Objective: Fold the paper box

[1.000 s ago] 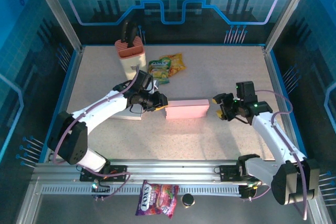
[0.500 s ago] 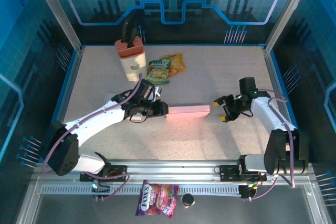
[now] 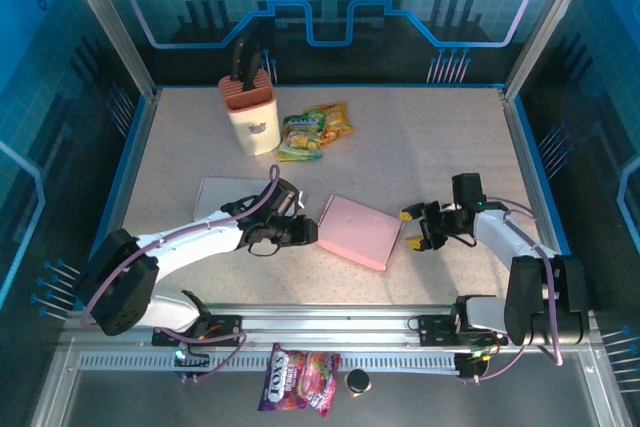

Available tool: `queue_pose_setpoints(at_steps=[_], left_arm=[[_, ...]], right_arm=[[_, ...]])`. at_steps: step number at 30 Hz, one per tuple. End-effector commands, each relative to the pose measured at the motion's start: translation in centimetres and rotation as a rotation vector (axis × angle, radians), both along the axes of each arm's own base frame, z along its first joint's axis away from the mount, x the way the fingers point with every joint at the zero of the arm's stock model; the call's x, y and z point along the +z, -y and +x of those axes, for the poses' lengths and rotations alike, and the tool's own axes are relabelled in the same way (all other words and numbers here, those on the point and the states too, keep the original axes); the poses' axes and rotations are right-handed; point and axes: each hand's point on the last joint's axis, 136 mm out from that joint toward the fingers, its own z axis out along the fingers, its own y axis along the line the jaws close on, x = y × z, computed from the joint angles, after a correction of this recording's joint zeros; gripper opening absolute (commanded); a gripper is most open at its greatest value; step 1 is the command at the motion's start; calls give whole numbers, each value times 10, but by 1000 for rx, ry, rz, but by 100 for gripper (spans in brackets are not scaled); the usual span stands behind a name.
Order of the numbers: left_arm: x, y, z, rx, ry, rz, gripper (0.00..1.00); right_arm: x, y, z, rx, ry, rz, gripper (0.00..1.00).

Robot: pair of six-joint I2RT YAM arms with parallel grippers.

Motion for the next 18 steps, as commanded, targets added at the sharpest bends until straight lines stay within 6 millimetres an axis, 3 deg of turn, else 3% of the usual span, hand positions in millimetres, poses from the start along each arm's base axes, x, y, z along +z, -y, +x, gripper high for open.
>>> queue_pose_setpoints(at_steps=[1, 5, 10, 14, 18], left_arm=[[8, 5, 11, 22, 39, -17, 32], [29, 3, 25, 50, 61, -54, 39], [64, -22, 53, 160, 138, -169, 45], [86, -40, 58, 181, 236, -166, 47], [93, -56, 54, 208, 277, -149, 47]], right_arm=[[7, 1, 3, 80, 63, -58, 58], [7, -2, -8, 247, 129, -198, 58], [-12, -16, -19, 416, 183, -277, 57], [-23, -21, -20, 485, 165, -299, 51], [-28, -33, -8, 553, 197, -310, 45]])
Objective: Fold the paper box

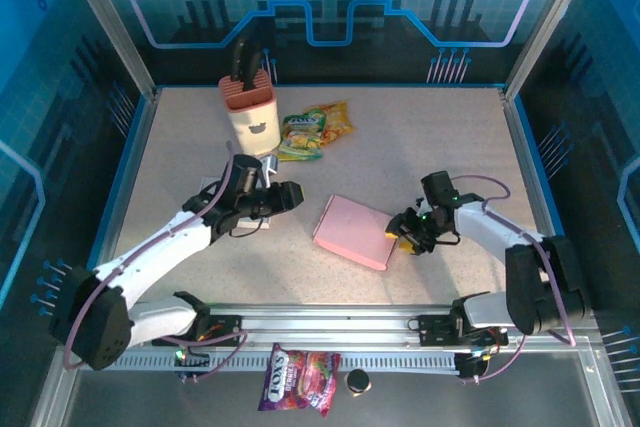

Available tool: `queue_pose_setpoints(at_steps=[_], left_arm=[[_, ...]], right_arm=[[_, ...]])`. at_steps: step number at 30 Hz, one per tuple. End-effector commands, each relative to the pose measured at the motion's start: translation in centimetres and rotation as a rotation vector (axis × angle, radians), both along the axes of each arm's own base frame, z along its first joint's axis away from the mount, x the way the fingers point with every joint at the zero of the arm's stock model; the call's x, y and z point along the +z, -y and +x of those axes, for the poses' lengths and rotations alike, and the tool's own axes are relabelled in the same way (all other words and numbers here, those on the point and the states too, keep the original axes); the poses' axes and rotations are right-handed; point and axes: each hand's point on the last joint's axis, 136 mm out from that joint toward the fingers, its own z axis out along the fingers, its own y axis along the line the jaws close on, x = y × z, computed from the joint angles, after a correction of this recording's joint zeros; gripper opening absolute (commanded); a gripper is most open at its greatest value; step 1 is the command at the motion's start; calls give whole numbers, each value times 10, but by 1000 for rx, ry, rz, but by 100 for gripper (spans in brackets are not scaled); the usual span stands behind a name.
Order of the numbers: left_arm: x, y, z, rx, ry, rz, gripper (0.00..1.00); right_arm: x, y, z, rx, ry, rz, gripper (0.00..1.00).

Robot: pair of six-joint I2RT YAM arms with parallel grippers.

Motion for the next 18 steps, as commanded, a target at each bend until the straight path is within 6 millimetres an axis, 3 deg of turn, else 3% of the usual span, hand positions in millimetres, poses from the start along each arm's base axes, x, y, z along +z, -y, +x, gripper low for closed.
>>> queue_pose_setpoints(at_steps=[1, 6, 10, 13, 16, 17, 18], left_arm=[[-1, -16, -4, 22, 31, 34, 47], [4, -35, -10, 81, 53, 40, 47], [2, -47, -15, 116, 56, 49, 47], [2, -55, -19, 143, 60, 54, 47], [8, -61, -19, 161, 75, 56, 49], [13, -63, -18, 159, 87, 53, 52], [21, -68, -14, 167, 99, 44, 60]], right_arm=[[2, -10, 20, 89, 67, -26, 43], [-1, -31, 49, 193, 97, -47, 32], [2, -40, 71, 275, 120, -89, 32], [9, -36, 79, 321, 142, -135, 38], [42, -22, 92, 337, 264, -227, 51], [64, -12, 98, 317, 351, -286, 58], [85, 1, 103, 285, 434, -349, 98]])
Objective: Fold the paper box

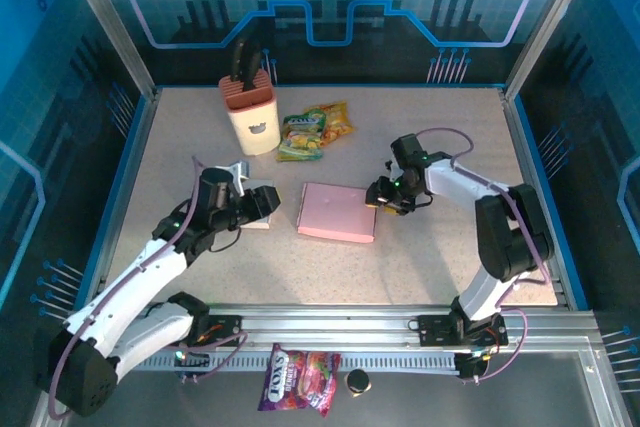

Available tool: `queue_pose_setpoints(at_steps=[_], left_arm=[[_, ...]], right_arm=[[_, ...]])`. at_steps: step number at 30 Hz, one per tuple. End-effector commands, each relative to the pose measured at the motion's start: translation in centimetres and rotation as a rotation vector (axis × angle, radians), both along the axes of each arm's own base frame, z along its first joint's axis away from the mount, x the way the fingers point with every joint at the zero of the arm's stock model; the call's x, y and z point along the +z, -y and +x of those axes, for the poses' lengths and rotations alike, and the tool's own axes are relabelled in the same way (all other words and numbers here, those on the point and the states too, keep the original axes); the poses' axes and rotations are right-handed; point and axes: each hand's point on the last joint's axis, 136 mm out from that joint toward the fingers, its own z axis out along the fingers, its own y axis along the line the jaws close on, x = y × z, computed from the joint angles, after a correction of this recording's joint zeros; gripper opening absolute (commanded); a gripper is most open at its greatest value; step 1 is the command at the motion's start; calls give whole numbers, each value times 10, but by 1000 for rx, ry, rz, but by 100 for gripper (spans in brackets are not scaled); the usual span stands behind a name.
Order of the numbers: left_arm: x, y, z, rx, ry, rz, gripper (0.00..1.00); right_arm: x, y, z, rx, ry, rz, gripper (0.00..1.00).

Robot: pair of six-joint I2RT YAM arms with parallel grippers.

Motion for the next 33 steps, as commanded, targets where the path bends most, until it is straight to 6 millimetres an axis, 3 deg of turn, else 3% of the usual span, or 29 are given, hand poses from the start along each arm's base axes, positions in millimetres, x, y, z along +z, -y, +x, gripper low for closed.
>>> queue_pose_setpoints(at_steps=[1, 2, 5, 7, 9, 11, 13, 15, 19, 26, 28, 30, 33], left_arm=[[18, -19, 8, 46, 26, -6, 93], [28, -28, 16, 67, 41, -35, 99], [46, -59, 41, 148, 66, -86, 99], [44, -84, 57, 234, 66, -54, 99], [31, -127, 68, 420, 25, 116, 99], [25, -164, 70, 571, 29, 272, 99], [24, -176, 78, 558, 134, 390, 99], [20, -169, 86, 452, 284, 469, 99], [-9, -177, 82, 478, 400, 524, 99], [-62, -181, 83, 443, 358, 572, 99], [-63, -180, 92, 440, 390, 540, 99], [-60, -179, 105, 419, 425, 546, 99], [-69, -179, 117, 396, 428, 566, 99]], right_arm=[[73, 46, 12, -50, 286, -197, 100], [91, 65, 12, -119, 362, -251, 100], [133, 108, 12, -258, 575, -317, 100], [141, 144, 9, -399, 633, -415, 100], [132, 173, 10, -463, 652, -548, 100], [116, 173, 26, -341, 734, -596, 100], [99, 165, 40, -240, 833, -630, 100], [82, 156, 50, -155, 872, -639, 100], [62, 148, 67, -123, 898, -593, 100], [43, 135, 90, -13, 951, -544, 100], [48, 139, 93, -19, 1014, -547, 100], [39, 153, 89, -89, 1026, -505, 100], [34, 146, 85, -58, 1077, -476, 100]])
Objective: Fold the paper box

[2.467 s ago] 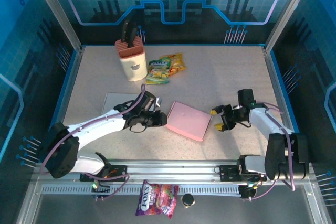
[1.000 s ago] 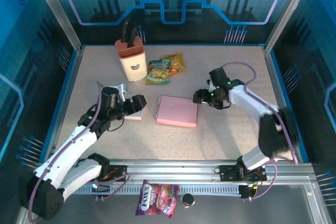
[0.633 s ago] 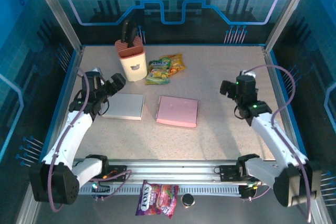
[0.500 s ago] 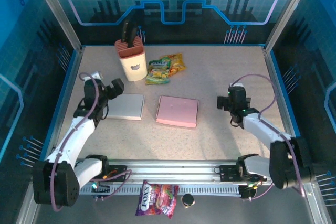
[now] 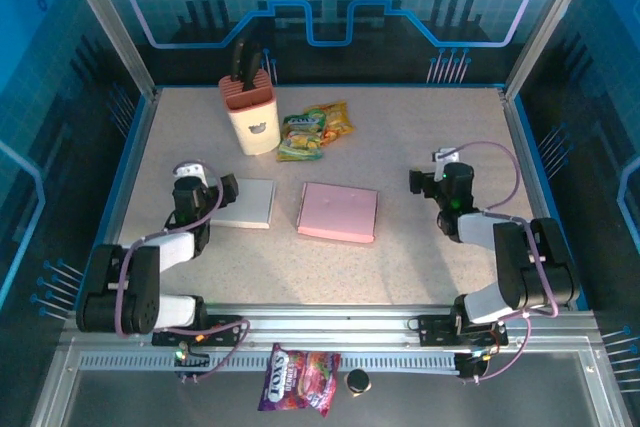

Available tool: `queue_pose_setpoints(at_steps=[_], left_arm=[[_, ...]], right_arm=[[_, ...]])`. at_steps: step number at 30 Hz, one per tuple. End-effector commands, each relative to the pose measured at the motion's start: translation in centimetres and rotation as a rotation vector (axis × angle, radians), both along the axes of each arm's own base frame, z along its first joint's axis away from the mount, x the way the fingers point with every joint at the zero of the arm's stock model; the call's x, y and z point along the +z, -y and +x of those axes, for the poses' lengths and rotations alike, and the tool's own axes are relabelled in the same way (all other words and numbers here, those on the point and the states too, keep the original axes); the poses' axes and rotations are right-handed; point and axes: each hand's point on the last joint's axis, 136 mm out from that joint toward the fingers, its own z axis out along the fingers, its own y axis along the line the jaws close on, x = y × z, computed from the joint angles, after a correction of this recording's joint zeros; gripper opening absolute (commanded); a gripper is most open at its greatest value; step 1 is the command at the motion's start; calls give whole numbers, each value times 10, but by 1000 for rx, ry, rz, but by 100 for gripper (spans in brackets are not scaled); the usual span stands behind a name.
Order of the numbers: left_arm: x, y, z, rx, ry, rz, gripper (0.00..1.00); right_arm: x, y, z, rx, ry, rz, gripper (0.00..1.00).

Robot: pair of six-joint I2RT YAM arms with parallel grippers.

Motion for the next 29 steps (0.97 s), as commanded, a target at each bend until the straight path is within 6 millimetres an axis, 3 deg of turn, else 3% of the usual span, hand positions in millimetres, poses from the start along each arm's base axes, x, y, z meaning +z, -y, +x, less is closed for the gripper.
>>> queue_pose_setpoints(at_steps=[1, 5, 7, 8, 12, 29], left_arm=[[28, 3, 27, -63, 140, 43, 99], [17, 22, 22, -168, 165, 39, 99], [22, 16, 16, -136, 267, 51, 99], [20, 13, 13, -117, 236, 37, 99], [13, 24, 31, -192, 143, 31, 99], [13, 33, 33, -227, 140, 55, 99]], right_arm=[[15, -9, 4, 64, 165, 9, 100], [17, 0, -1, 10, 184, 11, 100], [17, 0, 1, 1, 178, 2, 100], [16, 1, 2, -8, 164, -5, 100], [15, 1, 4, -23, 158, -24, 100], [17, -5, 3, -9, 168, -52, 100]])
